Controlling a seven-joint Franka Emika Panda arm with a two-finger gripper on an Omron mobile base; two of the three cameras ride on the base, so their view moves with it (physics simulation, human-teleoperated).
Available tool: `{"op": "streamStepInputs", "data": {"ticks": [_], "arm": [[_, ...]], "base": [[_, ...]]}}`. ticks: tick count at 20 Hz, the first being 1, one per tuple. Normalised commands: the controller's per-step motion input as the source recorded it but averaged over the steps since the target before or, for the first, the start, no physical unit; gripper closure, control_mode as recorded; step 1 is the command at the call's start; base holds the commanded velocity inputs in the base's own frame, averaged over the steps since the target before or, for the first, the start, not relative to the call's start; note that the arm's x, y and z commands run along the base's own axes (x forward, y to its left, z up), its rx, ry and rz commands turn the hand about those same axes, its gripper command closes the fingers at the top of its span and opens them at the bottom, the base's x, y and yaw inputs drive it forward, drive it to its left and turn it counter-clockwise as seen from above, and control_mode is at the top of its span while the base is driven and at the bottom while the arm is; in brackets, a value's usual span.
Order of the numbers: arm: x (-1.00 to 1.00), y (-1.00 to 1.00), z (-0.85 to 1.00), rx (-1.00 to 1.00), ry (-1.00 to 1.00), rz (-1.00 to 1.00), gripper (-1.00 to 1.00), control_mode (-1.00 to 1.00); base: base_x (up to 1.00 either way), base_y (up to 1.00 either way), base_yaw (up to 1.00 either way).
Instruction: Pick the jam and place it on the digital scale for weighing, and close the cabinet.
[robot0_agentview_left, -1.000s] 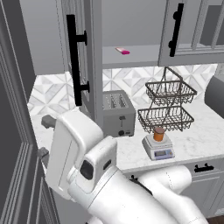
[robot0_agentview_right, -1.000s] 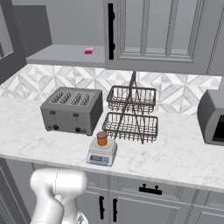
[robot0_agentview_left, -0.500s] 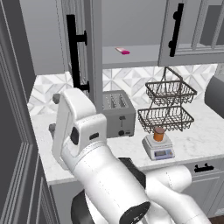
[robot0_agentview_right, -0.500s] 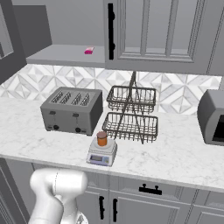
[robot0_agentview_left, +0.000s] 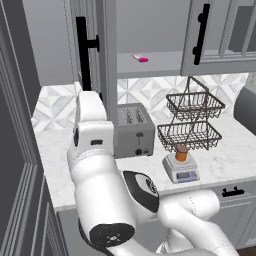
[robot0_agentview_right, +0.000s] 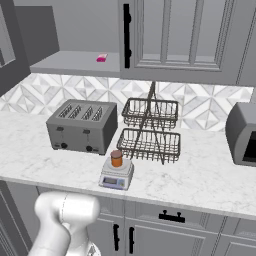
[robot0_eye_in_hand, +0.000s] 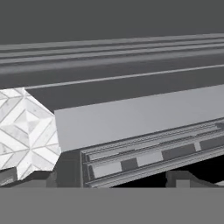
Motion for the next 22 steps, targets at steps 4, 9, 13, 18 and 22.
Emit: {"op": "streamStepInputs", "data": {"ticks": [4,9,13,18,22], "arm": [[0.38,-0.44,-0.02,0.01,0.09,-0.22,-1.00,-1.00],[0.54,-0.04,0.00,0.00,0.12,-0.15,-1.00,-1.00],[0.57,-0.38,0.00,0.02,0.13,-0.11,-1.00,-1.00],[0.53,-0.82,0.00,0.11,0.12,-0.08,-1.00,-1.00],[0.81,-1.00,-0.05,0.18,0.09,-0.03,-1.00,-1.00]], "base": [[0.00,0.00,0.00],[0.00,0.00,0.00],[0.00,0.00,0.00],[0.00,0.00,0.00],[0.00,0.00,0.00]]}}
